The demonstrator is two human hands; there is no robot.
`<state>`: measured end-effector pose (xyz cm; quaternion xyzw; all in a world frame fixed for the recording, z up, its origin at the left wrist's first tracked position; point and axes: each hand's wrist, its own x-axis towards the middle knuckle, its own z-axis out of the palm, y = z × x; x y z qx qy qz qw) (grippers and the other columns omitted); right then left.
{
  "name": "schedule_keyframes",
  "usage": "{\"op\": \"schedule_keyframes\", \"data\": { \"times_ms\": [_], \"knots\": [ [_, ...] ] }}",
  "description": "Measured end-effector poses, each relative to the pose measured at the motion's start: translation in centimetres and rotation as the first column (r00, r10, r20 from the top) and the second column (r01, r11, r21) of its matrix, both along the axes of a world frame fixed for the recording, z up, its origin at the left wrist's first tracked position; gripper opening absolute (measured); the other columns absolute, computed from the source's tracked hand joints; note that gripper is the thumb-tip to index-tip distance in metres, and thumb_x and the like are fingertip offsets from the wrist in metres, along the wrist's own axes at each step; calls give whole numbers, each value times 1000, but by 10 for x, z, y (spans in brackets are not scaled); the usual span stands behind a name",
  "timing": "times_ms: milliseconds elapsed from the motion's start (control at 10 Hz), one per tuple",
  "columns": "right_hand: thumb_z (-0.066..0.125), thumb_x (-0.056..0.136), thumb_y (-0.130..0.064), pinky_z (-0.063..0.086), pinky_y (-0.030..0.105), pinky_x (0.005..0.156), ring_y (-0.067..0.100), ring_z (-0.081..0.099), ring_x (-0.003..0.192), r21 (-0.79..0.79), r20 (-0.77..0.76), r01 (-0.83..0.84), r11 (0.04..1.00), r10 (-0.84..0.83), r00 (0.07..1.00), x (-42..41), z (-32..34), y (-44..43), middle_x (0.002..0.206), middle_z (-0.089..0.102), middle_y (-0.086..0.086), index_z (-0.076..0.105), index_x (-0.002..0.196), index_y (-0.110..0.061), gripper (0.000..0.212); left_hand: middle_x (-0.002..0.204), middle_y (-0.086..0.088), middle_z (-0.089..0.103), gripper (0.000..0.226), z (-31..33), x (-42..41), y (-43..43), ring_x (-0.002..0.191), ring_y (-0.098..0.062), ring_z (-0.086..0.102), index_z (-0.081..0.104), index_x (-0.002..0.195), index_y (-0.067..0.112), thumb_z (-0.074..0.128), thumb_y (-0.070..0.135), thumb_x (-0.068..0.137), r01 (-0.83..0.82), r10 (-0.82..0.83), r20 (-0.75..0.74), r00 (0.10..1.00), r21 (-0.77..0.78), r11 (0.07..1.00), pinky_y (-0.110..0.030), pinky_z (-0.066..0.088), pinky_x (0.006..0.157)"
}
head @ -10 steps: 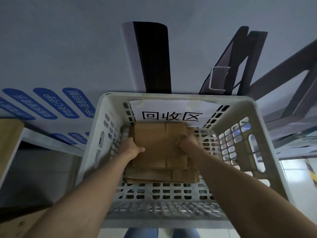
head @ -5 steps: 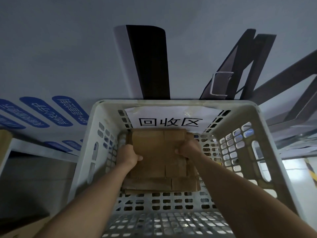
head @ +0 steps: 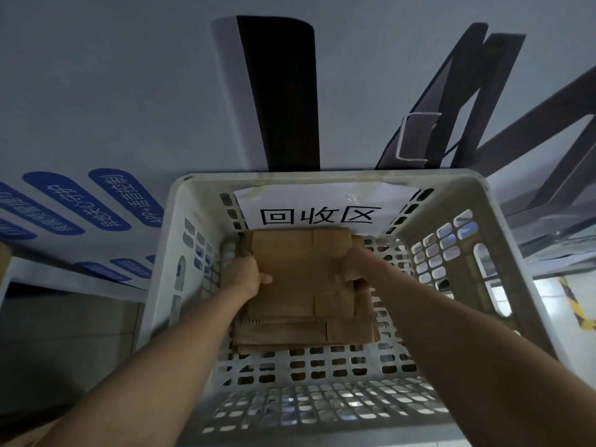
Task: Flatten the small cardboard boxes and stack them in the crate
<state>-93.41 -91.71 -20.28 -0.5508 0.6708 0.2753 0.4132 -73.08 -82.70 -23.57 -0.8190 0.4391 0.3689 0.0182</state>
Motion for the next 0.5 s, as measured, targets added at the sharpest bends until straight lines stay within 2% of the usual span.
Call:
{"op": "schedule_keyframes", "data": {
  "times_ms": [100,200,300,400,500],
  "knots": [
    [60,92,-30,51,37,93,27,63,104,-91,-37,-88,992,84,996,-4,-9,4,117,61,15,51,119,0,41,123,-17,57,54,-4,1,-3,110,-29,56,47,124,-1,61,37,89,27,-27,2,1000,13,1000,-31,44,83],
    [65,89,-32,52,38,91,28,63,103,-143,-30,-59,988,56,998,-8,-13,9,113,62,15,49,119,-1,46,127,-17,54,58,-6,0,-2,114,-29,54,44,129,-1,61,38,89,32,-33,35,999,12,999,-32,44,86],
    [71,84,-32,53,38,89,28,64,100,-180,-4,-41,983,41,999,-11,-12,9,109,64,14,53,112,-3,45,138,-18,45,72,-2,-1,0,123,-30,49,30,142,-1,59,39,90,18,-19,26,999,51,999,-33,43,94],
    [73,81,-34,54,35,81,26,65,91,-209,23,-58,976,64,998,-15,-4,12,92,64,9,56,98,-6,37,136,-17,46,62,4,-2,2,120,-29,49,39,136,1,59,39,91,22,-23,19,1000,76,997,-34,44,95],
    [71,83,-38,52,33,76,24,63,92,-306,24,-123,944,137,990,-20,11,14,99,64,8,57,109,-10,40,124,-13,54,46,20,-3,2,110,-27,55,51,121,5,62,36,89,7,-7,-5,1000,66,998,-32,46,84]
  ]
}}
